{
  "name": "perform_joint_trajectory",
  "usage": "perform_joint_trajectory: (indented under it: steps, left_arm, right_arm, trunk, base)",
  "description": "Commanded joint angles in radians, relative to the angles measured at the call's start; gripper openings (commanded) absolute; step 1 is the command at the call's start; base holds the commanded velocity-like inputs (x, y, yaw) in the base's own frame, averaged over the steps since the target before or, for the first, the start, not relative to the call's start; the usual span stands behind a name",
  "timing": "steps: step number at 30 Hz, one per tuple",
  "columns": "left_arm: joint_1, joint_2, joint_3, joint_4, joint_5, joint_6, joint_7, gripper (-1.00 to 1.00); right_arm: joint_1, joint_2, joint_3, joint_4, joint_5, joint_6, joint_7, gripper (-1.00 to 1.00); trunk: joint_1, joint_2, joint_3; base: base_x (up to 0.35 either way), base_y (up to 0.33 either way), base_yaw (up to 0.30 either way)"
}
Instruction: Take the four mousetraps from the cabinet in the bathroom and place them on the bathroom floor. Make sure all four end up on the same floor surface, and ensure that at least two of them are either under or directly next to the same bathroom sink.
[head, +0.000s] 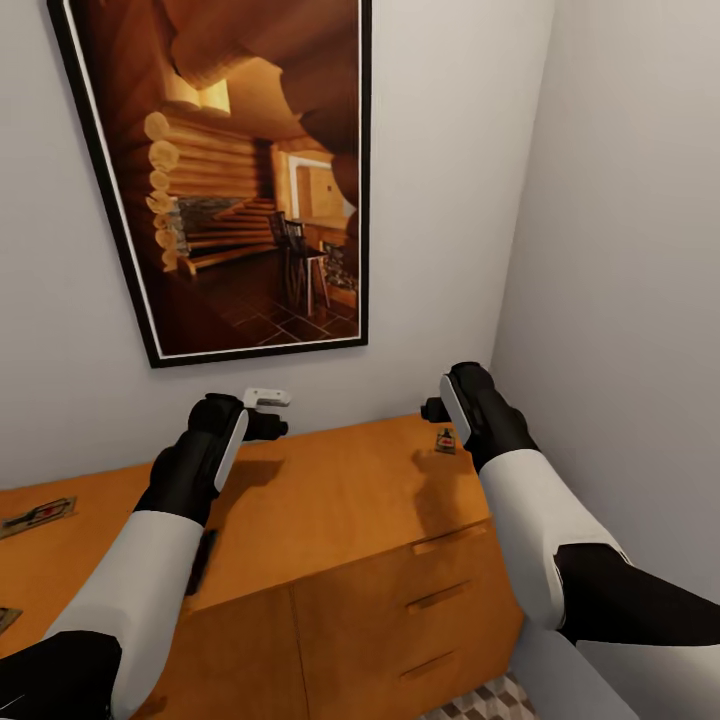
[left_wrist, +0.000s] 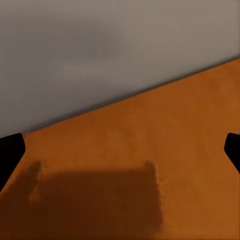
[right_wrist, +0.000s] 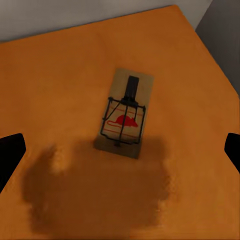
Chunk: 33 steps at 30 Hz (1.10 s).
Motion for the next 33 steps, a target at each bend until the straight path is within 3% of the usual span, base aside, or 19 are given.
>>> perform_joint_trajectory:
  steps: [1, 33]
  left_arm:
    - [-0.001, 0.000, -0.001, -0.001, -0.004, 0.004, 0.000, 1.00]
    - [-0.001, 0.002, 0.000, 0.004, 0.005, 0.002, 0.000, 1.00]
  right_arm:
    - [-0.001, 0.001, -0.004, -0.001, 0.003, 0.004, 0.000, 1.00]
    - [-0.001, 0.001, -0.004, 0.000, 0.010, 0.004, -0.003, 1.00]
  trunk:
    - [0.000, -0.001, -0.001]
    - [0.000, -0.001, -0.001]
  base:
    - [0.000, 0.226, 0.000]
    - [0.026, 0.033, 0.000]
